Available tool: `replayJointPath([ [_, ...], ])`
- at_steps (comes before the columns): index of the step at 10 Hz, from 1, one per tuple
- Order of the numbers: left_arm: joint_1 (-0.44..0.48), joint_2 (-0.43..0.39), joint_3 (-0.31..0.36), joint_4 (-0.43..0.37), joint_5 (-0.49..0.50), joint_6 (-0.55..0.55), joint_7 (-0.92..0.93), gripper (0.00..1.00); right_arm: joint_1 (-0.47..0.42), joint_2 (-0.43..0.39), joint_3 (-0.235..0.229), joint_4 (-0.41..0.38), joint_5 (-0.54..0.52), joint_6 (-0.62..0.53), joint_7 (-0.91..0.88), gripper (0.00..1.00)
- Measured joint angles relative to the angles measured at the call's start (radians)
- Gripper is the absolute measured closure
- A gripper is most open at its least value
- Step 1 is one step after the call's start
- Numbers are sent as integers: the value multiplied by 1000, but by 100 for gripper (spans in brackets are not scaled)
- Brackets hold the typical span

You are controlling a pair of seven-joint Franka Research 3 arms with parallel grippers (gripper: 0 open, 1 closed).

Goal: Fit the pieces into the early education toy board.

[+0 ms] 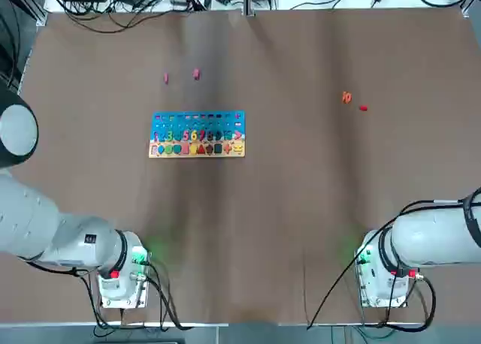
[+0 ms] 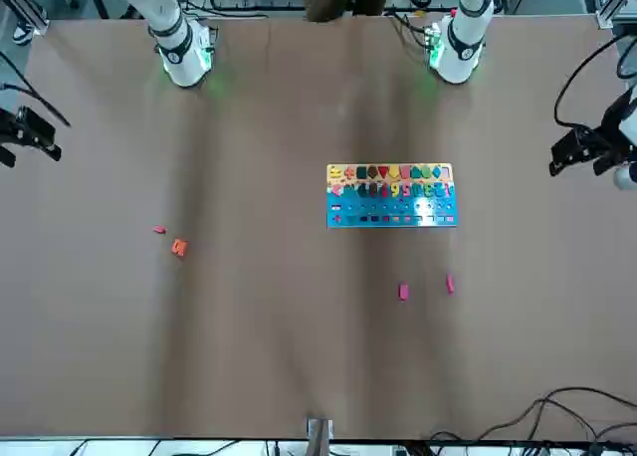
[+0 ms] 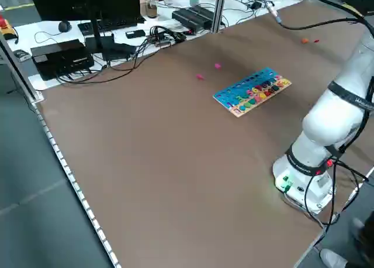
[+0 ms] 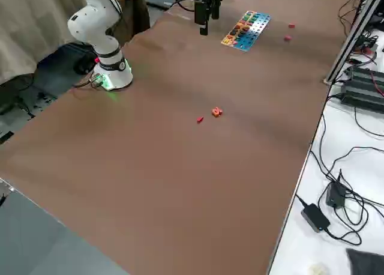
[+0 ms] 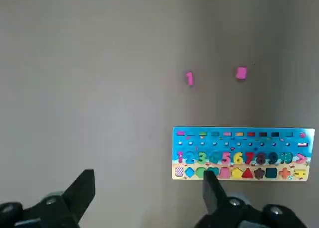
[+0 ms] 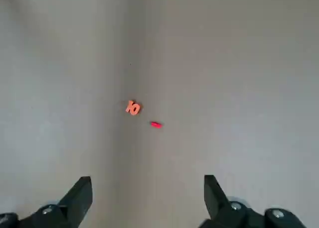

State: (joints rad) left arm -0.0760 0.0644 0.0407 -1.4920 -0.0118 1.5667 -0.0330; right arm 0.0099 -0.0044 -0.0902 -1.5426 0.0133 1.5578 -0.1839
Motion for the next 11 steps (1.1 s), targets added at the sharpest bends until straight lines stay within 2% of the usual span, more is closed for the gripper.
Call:
replayJointPath([
  [3, -4, 0, -4, -3, 0, 2, 2, 3, 0, 0, 1, 0, 0, 0, -1, 1],
  [6, 6, 0, 2, -32, 1, -31, -15, 15, 2, 2, 3, -2, 0, -2, 7, 1],
  [8, 16, -8, 5, -130, 2, 5, -21, 47, 11, 21, 7, -36, 0, 5, 21, 1],
  [9, 16, -21, 5, -214, 7, 64, -24, 62, 20, 43, 9, -64, 0, 29, 22, 1],
  [11, 16, -56, 5, -456, 13, 252, -27, 92, 51, 114, 12, -141, 0, 142, 35, 4],
])
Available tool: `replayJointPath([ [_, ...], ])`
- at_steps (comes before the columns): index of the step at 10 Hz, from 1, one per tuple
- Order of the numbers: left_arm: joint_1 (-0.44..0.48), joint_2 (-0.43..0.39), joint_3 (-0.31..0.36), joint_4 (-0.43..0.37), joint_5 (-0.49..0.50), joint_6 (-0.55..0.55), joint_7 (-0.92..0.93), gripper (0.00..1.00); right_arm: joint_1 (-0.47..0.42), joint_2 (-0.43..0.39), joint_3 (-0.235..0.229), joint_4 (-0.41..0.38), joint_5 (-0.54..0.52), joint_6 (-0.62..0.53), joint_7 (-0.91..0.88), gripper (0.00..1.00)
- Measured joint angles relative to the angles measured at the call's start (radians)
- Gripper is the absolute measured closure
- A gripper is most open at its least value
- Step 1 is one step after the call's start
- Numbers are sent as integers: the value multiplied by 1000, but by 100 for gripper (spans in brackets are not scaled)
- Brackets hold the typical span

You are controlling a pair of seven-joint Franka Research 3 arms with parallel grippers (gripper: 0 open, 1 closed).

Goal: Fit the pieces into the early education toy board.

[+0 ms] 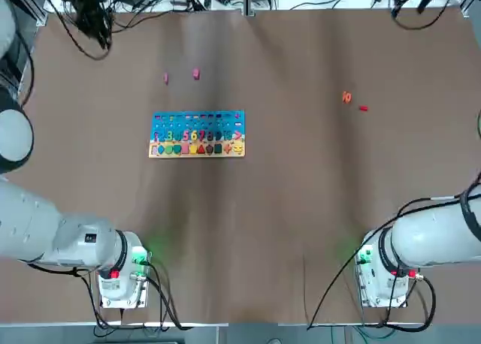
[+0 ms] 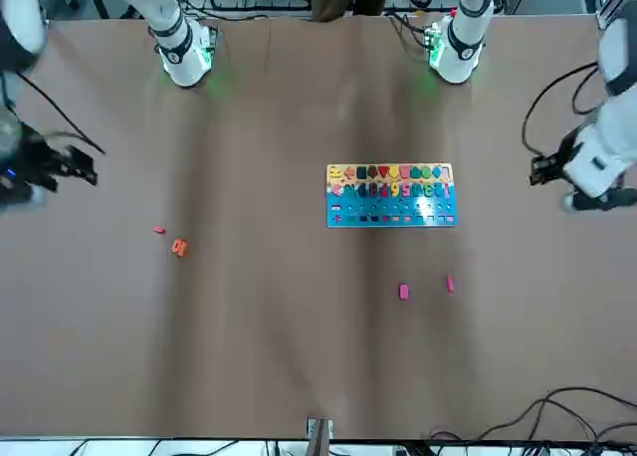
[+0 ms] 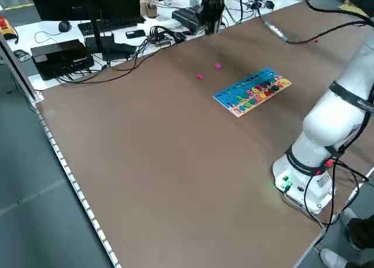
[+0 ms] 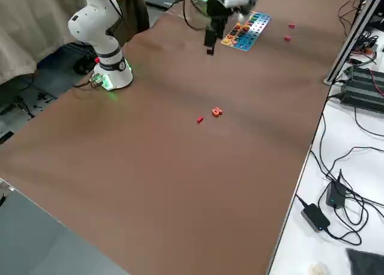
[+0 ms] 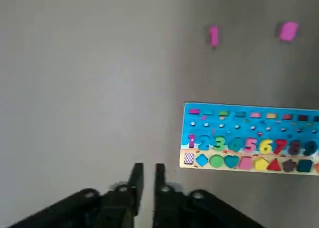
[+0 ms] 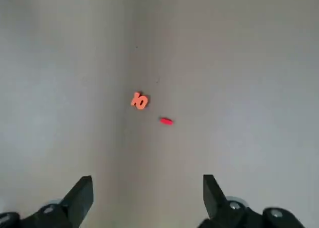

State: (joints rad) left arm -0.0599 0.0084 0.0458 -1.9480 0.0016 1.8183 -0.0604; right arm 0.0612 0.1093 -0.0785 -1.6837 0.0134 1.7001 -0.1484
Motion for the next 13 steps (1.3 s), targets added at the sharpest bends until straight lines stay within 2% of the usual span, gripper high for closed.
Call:
replayJointPath([
  [1, 0, -18, 0, -147, 1, 145, -1, 99, 12, 42, 1, -55, 0, 89, 13, 6],
  [3, -1, -33, -2, -388, 1, 425, -1, 99, 26, 115, 1, -127, 1, 191, 119, 11],
  [5, -1, -5, -2, -556, 1, 645, -6, 99, 35, 192, 1, -140, 2, 254, 241, 11],
  [6, -1, 28, -2, -594, 1, 710, -16, 99, 40, 229, 2, -142, 3, 284, 285, 11],
  [10, -6, 183, -8, -648, 1, 903, -22, 99, 100, 372, 4, -148, 4, 455, 571, 12],
  [13, -9, 206, -40, -652, 5, 924, -68, 99, 101, 395, -3, -212, 4, 602, 602, 14],
])
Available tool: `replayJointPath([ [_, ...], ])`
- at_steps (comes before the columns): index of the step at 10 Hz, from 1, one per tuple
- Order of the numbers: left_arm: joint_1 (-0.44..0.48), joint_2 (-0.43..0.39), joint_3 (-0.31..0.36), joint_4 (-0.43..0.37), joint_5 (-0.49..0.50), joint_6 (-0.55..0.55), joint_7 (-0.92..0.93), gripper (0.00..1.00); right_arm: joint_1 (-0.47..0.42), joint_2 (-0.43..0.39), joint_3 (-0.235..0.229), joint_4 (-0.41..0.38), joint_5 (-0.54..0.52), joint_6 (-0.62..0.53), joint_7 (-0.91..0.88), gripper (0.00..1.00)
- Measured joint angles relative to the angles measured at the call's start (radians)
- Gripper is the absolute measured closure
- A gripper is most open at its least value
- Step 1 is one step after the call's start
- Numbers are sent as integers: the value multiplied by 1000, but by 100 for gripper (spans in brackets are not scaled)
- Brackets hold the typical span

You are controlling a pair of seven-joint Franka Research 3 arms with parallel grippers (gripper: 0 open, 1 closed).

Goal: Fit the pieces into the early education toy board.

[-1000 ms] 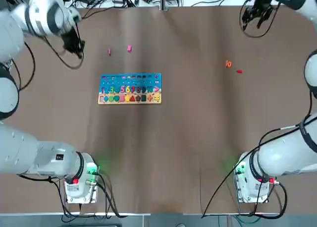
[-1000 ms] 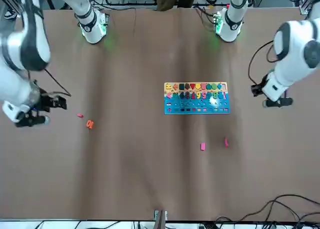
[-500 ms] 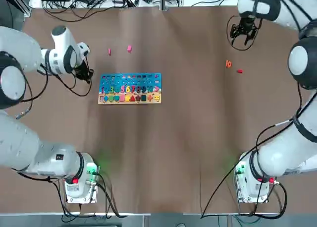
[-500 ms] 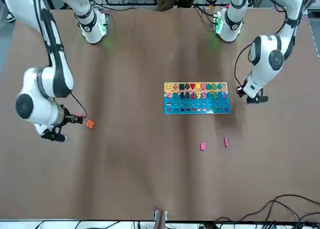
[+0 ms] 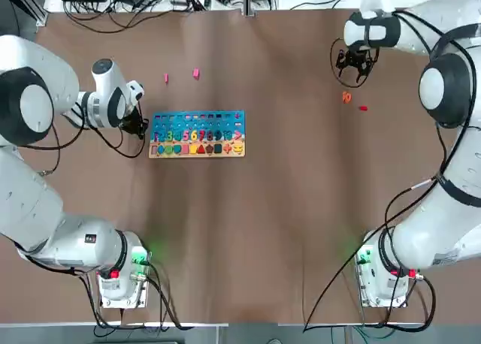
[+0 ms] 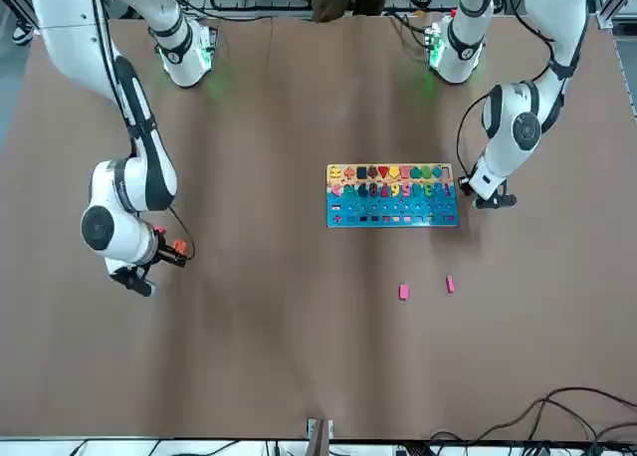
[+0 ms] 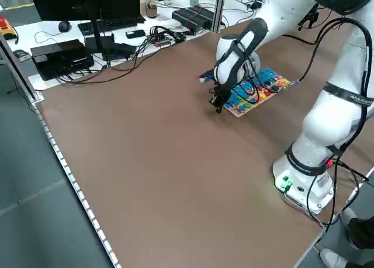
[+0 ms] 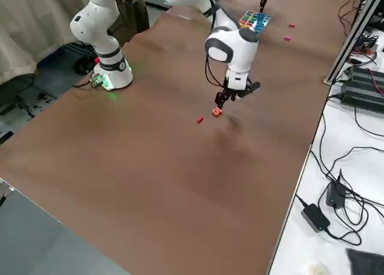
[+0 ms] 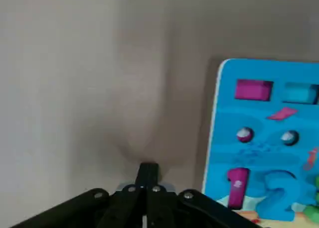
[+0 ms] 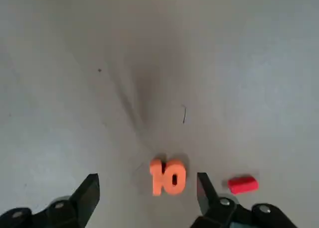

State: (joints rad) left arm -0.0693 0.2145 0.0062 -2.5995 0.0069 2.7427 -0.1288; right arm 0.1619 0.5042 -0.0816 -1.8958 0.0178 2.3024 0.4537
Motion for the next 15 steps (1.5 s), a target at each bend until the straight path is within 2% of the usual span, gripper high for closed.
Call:
replayJointPath([
  [1, -1, 0, -18, 0, 0, 0, -19, 99, 0, 0, -1, -41, 0, 53, 1, 15],
  [3, -2, 0, -46, 0, 0, 0, -45, 99, 0, 0, -1, -86, 0, 79, 2, 28],
  [7, -1, 12, -102, 17, 2, 0, -107, 99, 0, 0, 0, -143, 0, 80, 2, 31],
  [9, 2, 30, -151, 44, 3, -2, -158, 99, 1, 0, 3, -156, 0, 83, 2, 33],
  [11, -13, 44, -166, 72, 15, -20, -223, 99, 2, -4, 5, -156, 0, 86, 2, 33],
  [15, -148, 94, -170, 152, 20, -36, -426, 99, 1, -6, 5, -152, 0, 125, -31, 33],
])
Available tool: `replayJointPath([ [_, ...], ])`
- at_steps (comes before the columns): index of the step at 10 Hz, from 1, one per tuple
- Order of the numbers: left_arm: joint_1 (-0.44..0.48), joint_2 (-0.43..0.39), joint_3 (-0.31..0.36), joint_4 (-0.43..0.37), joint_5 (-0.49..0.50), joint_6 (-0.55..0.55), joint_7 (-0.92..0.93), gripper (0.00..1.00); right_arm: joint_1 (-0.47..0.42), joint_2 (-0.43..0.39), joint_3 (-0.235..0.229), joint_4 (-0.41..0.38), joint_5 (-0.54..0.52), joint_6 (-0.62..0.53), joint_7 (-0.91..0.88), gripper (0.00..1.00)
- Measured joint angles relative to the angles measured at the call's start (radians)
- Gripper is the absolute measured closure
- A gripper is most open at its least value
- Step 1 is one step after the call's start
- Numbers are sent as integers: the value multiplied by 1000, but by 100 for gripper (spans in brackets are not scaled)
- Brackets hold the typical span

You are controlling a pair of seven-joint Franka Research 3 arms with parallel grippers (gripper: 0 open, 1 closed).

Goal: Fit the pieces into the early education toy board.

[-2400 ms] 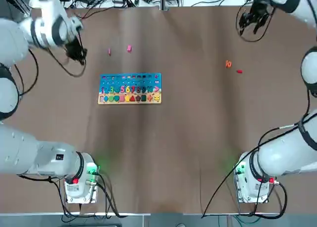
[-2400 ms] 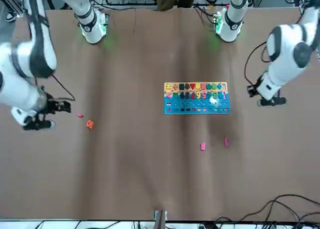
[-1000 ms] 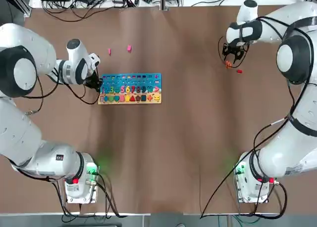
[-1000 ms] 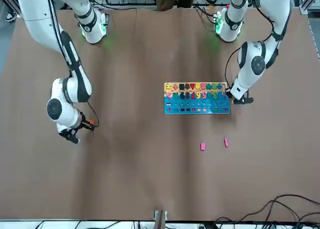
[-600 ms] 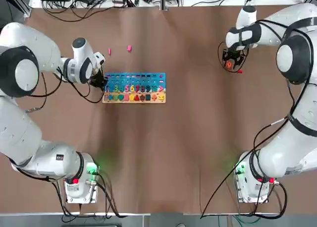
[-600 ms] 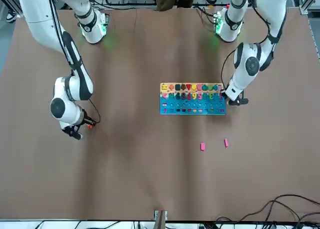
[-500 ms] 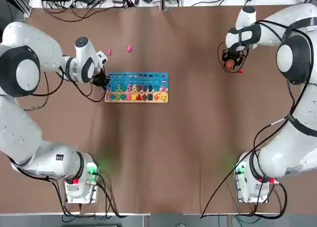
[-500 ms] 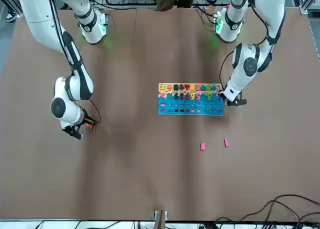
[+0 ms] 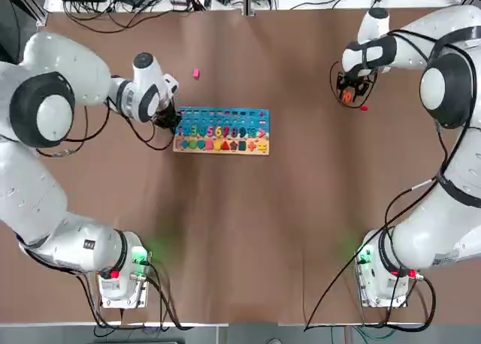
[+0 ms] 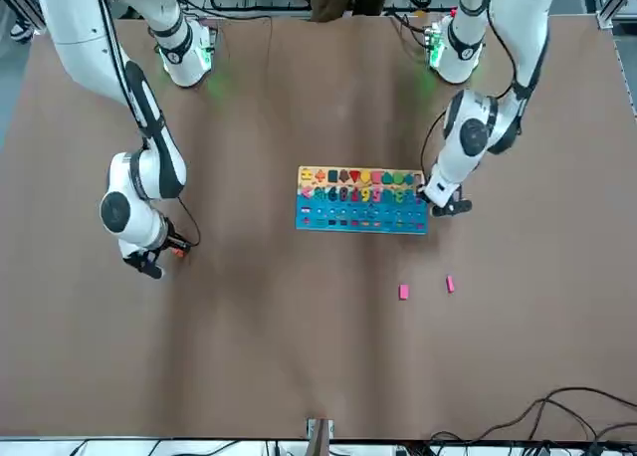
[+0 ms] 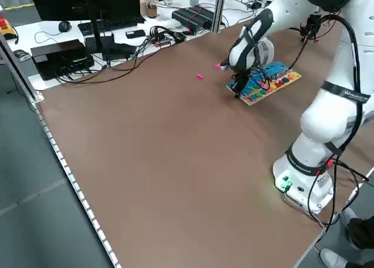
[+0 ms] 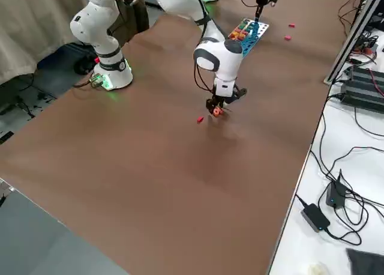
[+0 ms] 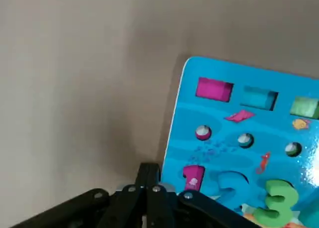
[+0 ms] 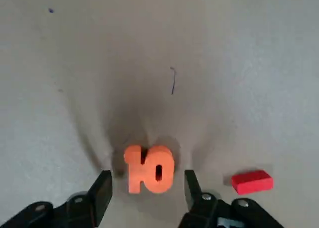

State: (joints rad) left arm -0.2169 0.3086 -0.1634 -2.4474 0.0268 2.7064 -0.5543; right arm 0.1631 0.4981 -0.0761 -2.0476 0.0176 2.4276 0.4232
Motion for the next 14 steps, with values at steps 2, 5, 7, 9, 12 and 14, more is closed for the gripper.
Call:
replayJointPath([
  [2, -45, 15, 1, 23, 1, -3, -71, 99, -1, -1, -1, 1, 0, 1, -5, 36],
  [5, -125, 39, 1, 60, 1, -3, -178, 99, -1, -1, -1, 1, 0, 6, -7, 37],
  [7, -164, 56, 1, 91, 2, -17, -228, 99, -2, -1, -1, 1, 0, 12, -7, 38],
  [9, -211, 84, 1, 145, 2, -58, -282, 99, -2, -1, -1, 1, 0, 25, -8, 39],
  [12, -274, 125, 1, 227, 2, -126, -320, 99, -2, -1, -1, 1, 0, 36, -8, 40],
  [14, -279, 136, 1, 250, 2, -156, -320, 99, -2, -1, -2, 1, 0, 41, -8, 41],
])
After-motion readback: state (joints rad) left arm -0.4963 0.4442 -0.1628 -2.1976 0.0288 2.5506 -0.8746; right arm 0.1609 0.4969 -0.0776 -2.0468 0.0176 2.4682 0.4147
